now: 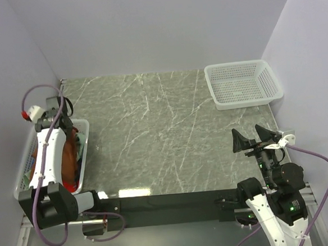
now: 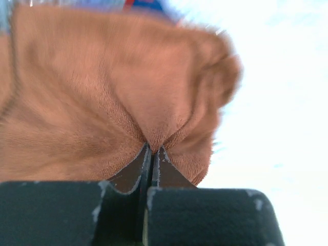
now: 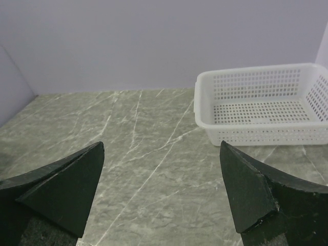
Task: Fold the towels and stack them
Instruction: Grab crumpled towel, then move the towel to the center of the board
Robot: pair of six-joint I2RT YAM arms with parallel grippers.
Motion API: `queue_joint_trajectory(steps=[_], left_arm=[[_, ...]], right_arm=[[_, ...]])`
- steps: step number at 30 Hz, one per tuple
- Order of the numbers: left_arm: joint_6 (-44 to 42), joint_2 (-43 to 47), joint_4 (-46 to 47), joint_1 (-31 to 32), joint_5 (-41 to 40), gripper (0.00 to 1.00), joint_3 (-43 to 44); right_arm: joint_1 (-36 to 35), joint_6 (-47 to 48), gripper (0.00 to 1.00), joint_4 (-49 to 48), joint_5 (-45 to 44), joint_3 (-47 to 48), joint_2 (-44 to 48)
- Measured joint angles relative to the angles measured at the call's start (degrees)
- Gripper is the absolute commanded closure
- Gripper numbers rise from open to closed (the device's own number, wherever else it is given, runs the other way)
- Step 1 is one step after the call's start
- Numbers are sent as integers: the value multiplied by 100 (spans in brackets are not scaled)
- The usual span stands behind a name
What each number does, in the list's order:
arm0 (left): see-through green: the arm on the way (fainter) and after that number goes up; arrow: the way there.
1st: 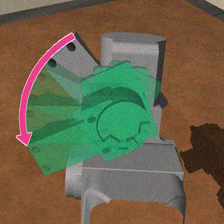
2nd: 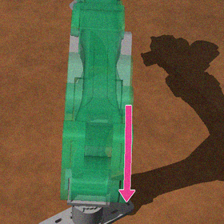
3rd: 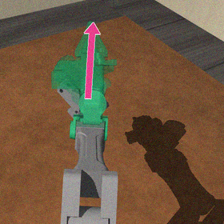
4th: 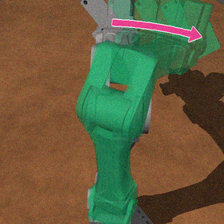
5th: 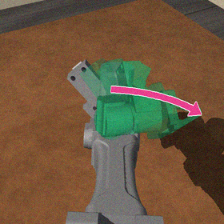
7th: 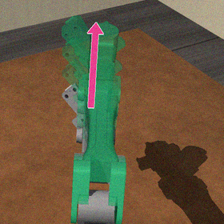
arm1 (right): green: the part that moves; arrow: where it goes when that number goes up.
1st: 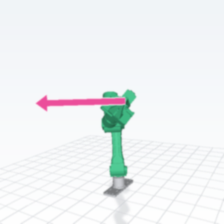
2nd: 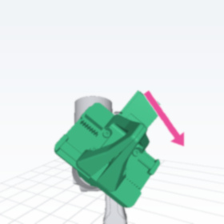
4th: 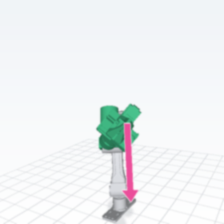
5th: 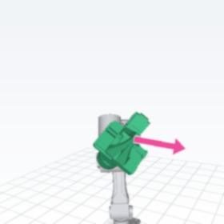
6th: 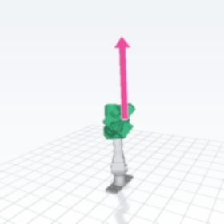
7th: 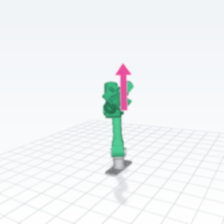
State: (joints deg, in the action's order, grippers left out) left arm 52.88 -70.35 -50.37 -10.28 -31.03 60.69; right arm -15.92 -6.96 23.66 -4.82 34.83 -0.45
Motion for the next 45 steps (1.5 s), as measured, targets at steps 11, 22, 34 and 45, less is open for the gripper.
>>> queue_joint_trajectory(steps=[11,22,34,45], left_arm=[[-560,-546,-219,1154,-151,100,3405],[-1233,-2339,315,3877,732,100,6391],[-1263,-94,2288,5698,2076,92,2177],[140,1895,2061,5842,2898,12,-2068]], right_arm=[[-7,188,0,-7,52,98,0],[-24,262,0,-22,354,1062,-1012],[-33,68,0,-35,1294,1655,-2275],[-35,-804,0,-4,1631,1624,-3764]])
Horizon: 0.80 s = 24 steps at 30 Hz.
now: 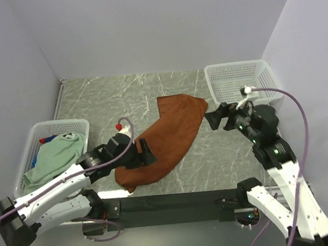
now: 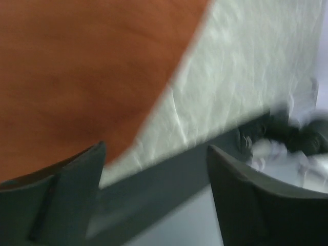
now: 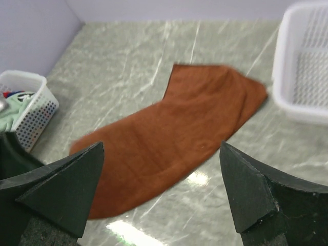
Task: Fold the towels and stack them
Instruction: Move the towel to the center of the board
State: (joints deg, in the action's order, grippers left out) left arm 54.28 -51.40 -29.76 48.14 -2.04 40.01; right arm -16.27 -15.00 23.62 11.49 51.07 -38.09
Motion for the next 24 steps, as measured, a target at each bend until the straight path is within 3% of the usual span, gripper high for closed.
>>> queue_joint_trajectory(steps=[3,5,6,10,17,24], left_arm=[[-140,-4,70,315,632,11,-17],[-289,-79,72,461,804,13,151],[-378,-177,70,509,752,17,304],[-673,-861,-11,350,144,23,1132],[-975,-3442,763,-1296,-295,25,2557],[-1508,-6684,678,-1637,-798,30,5440]], right_arm=[[-35,-304,1,0,-57,-7,-619],[-160,-437,8,-2,-201,-7,-1132],[-245,-483,14,4,-271,4,-1368],[-614,-549,24,105,-632,203,-2616],[-990,-592,35,125,-1045,407,-3827],[-1178,-599,35,-72,-1217,271,-4092]])
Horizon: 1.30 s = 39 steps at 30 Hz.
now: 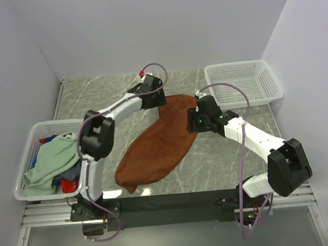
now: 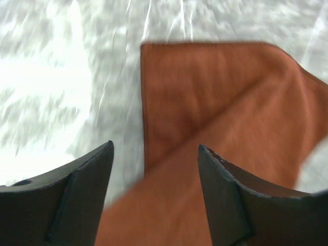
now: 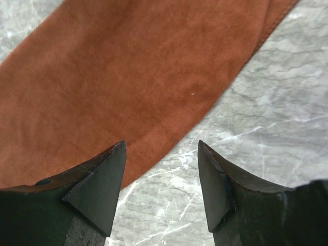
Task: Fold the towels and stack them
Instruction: Move the towel to the center of the board, then flatten out the crumpled towel
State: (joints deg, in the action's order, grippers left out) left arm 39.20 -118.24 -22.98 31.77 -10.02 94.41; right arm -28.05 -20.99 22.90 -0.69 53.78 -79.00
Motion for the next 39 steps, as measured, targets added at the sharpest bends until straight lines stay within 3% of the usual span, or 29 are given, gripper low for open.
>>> queue_joint_trajectory(steps=[7,18,20,26,30,39], left_arm=[[-608,-1397,-140,-52,-505,37,1340],[-916,-1816,223,-83,-651,42,1532],[-914,-1847,330,-83,-632,46,1543],[-796,-1888,378,-81,-787,75,1530],[-586,-1740,584,-61,-1056,88,1154],[-70,-232,704,2,-1438,93,-1169]], right_arm=[[-109,0,36,-258,9,-275,-13],[-181,0,36,-448,-2,-409,-13],[-186,-2,36,-452,-24,-409,-13],[-232,0,36,-461,-149,-409,-13],[-245,-4,36,-494,-190,-409,-13],[-293,-42,38,-647,-291,-391,-190]])
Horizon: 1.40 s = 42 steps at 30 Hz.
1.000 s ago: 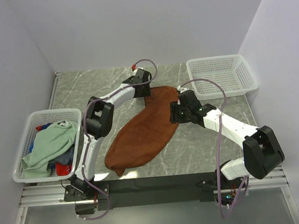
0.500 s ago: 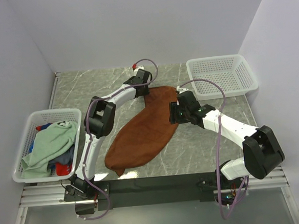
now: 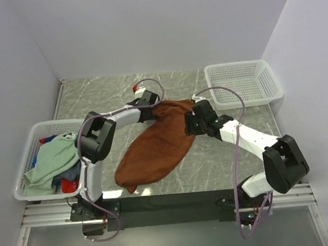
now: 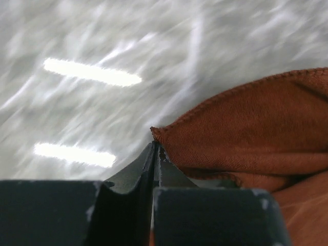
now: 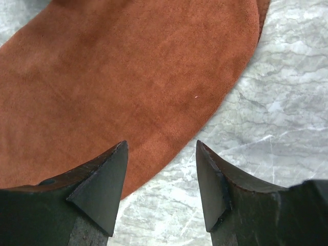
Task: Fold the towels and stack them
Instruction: Flatten out the crumpled towel
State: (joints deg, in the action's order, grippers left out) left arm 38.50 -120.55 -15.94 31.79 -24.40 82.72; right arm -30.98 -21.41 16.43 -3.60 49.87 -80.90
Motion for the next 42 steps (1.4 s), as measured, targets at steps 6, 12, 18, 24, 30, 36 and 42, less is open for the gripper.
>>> queue_joint_trajectory(steps=[6,12,18,24,30,36,42], left_arm=[[319,999,22,-7,-243,89,-1419],[442,1368,-461,-125,-354,67,-1716],[479,1497,-717,-603,107,41,-1700],[533,1617,-625,-876,599,36,-1703],[564,1609,-271,-892,1147,38,-1725],[575,1449,-76,-903,1298,42,-1663],[595,1198,-111,-911,1182,49,-1370]], right_arm=[[-98,9,38,-79,-2,105,-291],[-140,190,39,-66,-2,160,-367],[-136,623,38,-44,-7,492,-378],[74,1027,38,-50,37,1222,-750],[382,1261,38,-59,190,1668,-1207],[581,1357,38,-72,354,1882,-1576],[629,1364,38,-129,483,2072,-1897]])
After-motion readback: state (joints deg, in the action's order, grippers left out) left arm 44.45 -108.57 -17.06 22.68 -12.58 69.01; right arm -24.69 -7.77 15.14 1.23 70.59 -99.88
